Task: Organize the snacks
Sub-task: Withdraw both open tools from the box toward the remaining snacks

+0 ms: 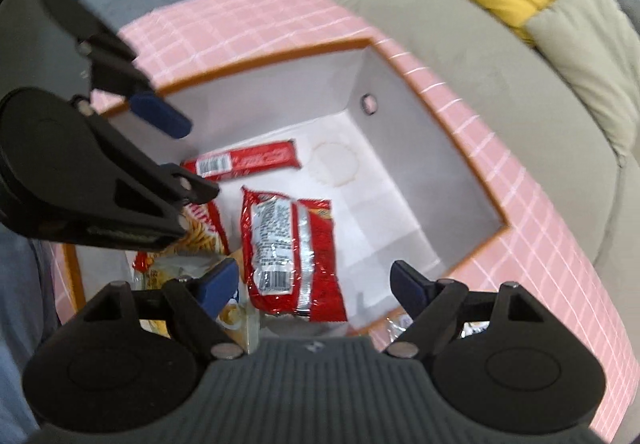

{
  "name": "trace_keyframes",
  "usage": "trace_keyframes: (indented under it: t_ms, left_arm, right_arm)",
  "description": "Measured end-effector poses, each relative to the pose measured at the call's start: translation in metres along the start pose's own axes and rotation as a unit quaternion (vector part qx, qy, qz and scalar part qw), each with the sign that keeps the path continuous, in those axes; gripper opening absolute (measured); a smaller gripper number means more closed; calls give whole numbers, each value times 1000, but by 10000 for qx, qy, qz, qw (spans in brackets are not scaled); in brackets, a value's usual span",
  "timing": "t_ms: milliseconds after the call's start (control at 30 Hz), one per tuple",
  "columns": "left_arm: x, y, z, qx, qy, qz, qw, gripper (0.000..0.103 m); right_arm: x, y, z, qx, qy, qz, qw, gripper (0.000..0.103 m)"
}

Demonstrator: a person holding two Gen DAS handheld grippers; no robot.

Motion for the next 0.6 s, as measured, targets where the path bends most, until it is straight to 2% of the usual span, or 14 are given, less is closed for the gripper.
trace_keyframes:
  t_ms: [300,433,600]
  left_arm:
    - [-54,23,8,-403,917,118,9949,57]
    - [-75,43,19,-471,1308,195,9901,57]
    - [-95,73,33,-393,1650,339,9849,57]
  right_arm:
    - [-59,13,24,920,945,296,9908,80]
    - [-89,20,44,1348,1388,609,9792,80]
    - [-112,29,77,1876,1673,1076,9619,80]
Point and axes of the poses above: each gripper's, at about its wrist camera, not at the fingertips, and x roughly the way its jaws point, y to its right, z to its underside, the point moved 5 cm from there along x, roughly the way its jaws point, and after that the axes turned 7 degrees about -x, right-handed, at the moved point
